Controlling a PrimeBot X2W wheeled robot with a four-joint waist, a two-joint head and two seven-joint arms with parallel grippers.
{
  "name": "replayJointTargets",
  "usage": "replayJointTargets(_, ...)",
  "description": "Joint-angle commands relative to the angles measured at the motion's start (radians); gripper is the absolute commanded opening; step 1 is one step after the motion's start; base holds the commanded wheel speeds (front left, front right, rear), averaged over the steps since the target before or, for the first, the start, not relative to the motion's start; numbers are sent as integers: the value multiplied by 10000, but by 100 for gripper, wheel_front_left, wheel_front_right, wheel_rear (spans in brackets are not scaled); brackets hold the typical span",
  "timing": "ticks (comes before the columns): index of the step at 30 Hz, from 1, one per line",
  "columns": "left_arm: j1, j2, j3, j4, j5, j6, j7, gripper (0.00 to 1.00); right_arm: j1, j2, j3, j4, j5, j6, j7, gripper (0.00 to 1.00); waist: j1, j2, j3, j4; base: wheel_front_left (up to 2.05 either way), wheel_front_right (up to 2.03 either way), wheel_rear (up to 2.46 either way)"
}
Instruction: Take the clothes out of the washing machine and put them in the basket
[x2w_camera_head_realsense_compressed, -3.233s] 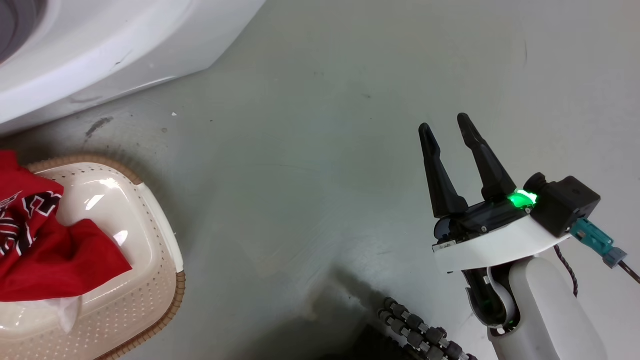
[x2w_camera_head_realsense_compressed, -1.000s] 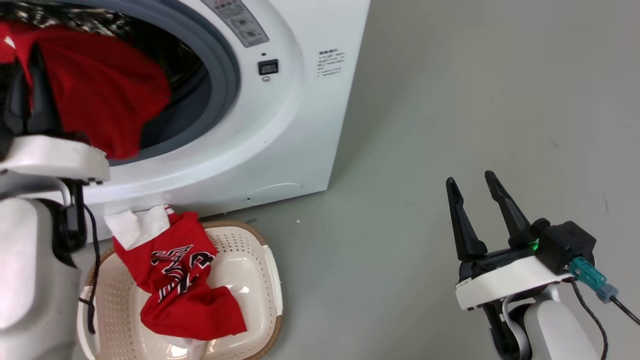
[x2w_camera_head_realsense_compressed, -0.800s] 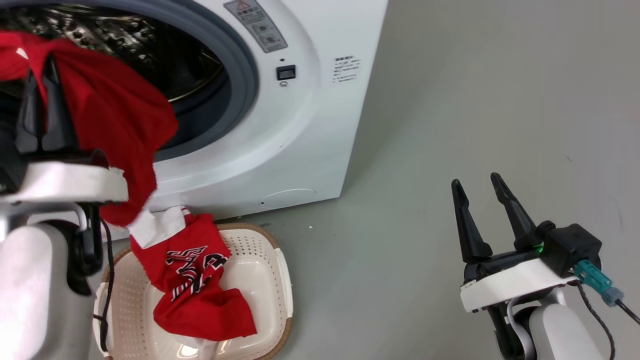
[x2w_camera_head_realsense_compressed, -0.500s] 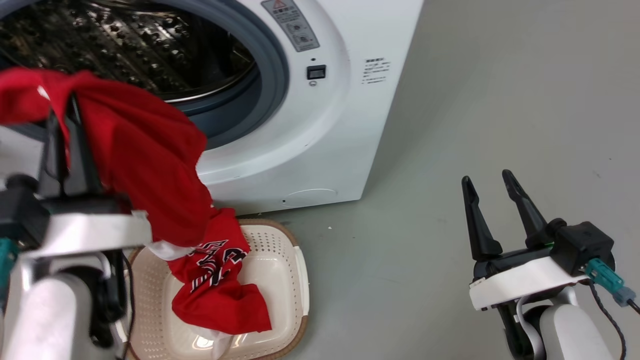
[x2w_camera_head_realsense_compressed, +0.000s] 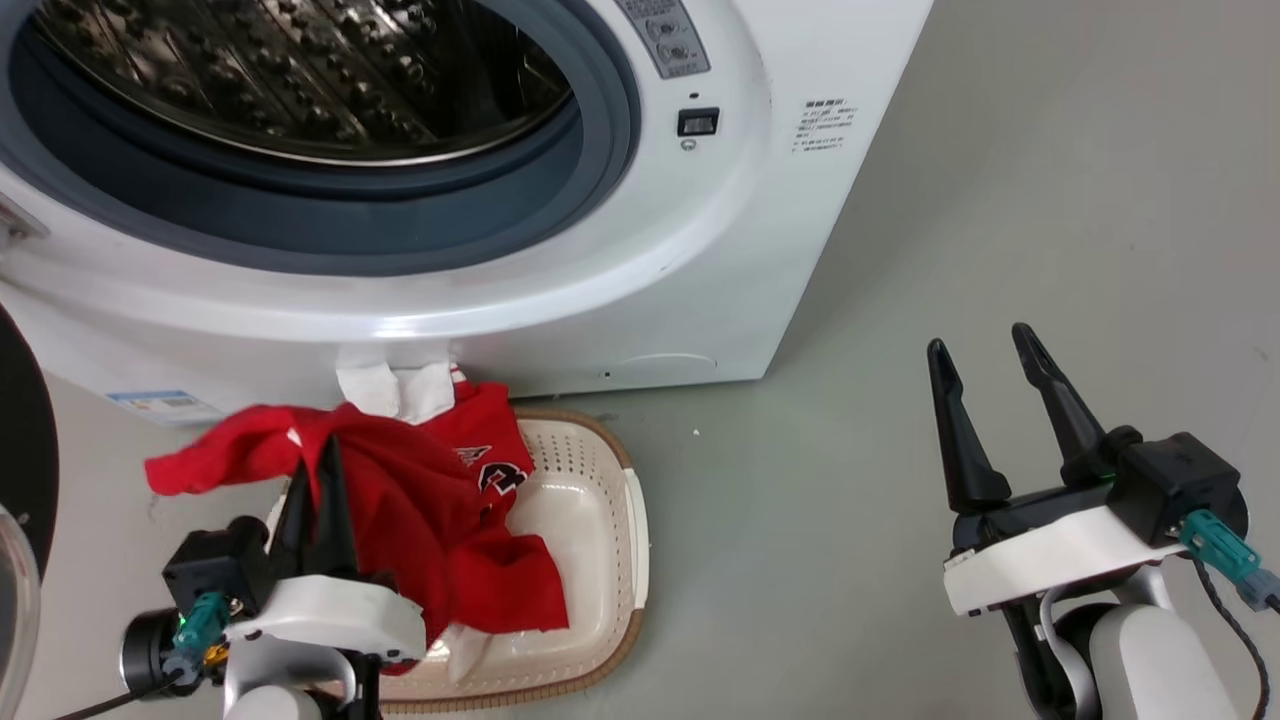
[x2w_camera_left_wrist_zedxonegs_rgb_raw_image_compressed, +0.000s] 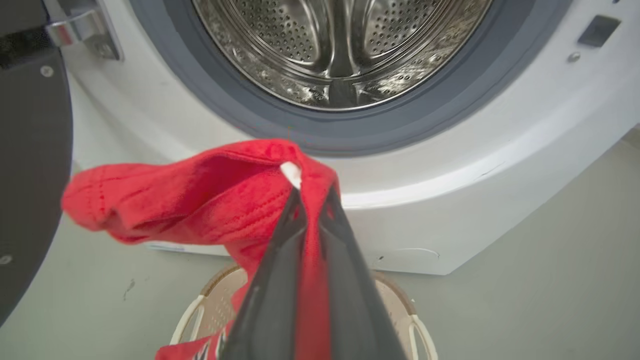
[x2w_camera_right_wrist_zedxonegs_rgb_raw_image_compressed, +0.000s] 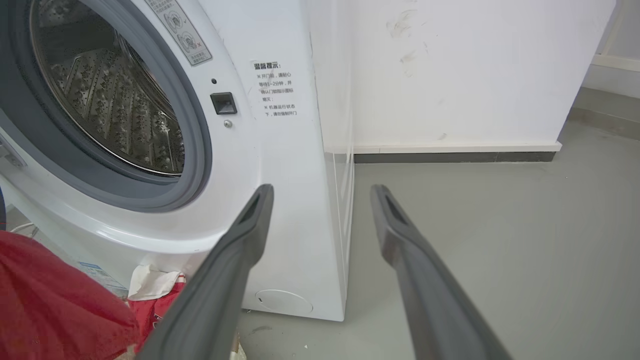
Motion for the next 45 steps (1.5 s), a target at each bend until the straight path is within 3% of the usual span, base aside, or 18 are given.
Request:
replayJointTargets(1,-245,-69,34,403,-108,-50,-165,0,-123,-2,65,-101,-46,-7,43,100,0,0,336,-50,0,0,0)
replayJointTargets(17,-3513,-277,18,6259,21,-1304,-966,0,-1165,1,476,-363,161,-7,-287,100,0,0,3184,-1142,0,0,0)
replayJointTargets(32,-4700,-670,424,9649,565,-1605,-958,0,-1688,-1,749,12,400,-7,-754,100,0,0,4266,-1788,0,0,0)
replayJointTargets(33,-4772,-681,429,9837,615,-1646,-959,20,-1695,1,756,43,400,-7,-773,100,0,0,4260,-1793,0,0,0)
replayJointTargets(34,-4807,-702,423,10028,639,-1690,-959,47,-1695,1,762,82,396,-7,-789,100,0,0,4225,-1792,0,0,0)
replayJointTargets(35,-4824,-726,410,10199,673,-1710,-959,95,-1683,-1,755,126,378,-7,-798,100,0,0,4165,-1780,0,0,0)
replayJointTargets(36,-4836,-748,359,10346,751,-1770,-959,100,-1666,-2,745,177,357,-7,-802,100,0,0,4080,-1756,0,0,0)
replayJointTargets(45,-4285,-1080,539,10576,705,-2186,-960,100,-1307,-2,637,714,183,-7,-789,100,0,0,2220,-1193,0,0,0)
